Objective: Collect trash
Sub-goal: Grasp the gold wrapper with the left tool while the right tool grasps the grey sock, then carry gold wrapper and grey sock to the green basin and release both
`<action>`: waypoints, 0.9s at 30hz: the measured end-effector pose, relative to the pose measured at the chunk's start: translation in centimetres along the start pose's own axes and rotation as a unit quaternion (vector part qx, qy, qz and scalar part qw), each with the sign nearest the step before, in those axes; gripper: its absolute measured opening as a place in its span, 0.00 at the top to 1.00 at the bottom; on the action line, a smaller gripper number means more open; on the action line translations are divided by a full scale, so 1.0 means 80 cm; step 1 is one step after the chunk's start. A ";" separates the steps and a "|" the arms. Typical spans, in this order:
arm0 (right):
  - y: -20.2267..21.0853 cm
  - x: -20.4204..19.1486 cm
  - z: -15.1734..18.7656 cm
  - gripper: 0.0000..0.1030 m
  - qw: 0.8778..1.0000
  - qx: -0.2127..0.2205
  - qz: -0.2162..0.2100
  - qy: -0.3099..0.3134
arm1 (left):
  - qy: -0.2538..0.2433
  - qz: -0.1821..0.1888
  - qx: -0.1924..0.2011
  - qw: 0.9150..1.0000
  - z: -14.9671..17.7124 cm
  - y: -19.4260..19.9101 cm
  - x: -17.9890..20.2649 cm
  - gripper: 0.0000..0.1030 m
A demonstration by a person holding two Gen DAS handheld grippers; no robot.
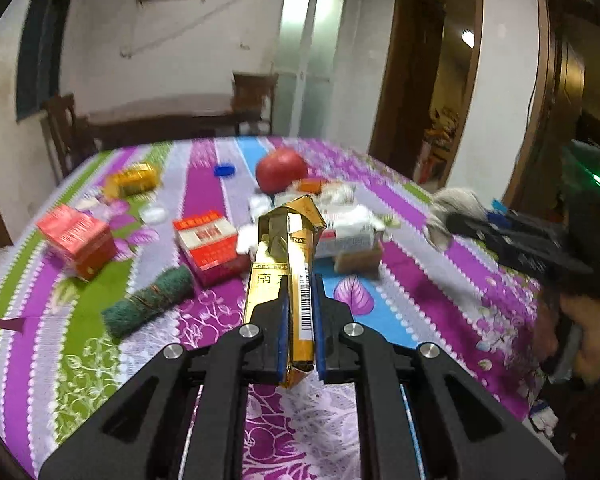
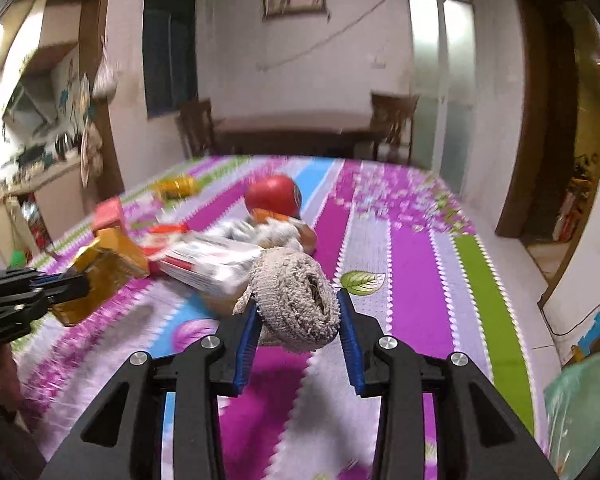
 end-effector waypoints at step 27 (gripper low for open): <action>0.166 -0.057 -0.037 0.63 0.989 0.132 0.072 0.021 | -0.045 -0.083 0.179 0.979 -0.041 0.091 0.107 0.92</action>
Point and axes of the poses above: each gripper's, at about its wrist camera, not at the fingertips, and y roughly against the way its jaws point, x to its right, z to its underside, the point moved 1 cm from there along -y, roughly the way its jaws point, and after that the axes turned 5 degrees about y, right-handed, at the moved point
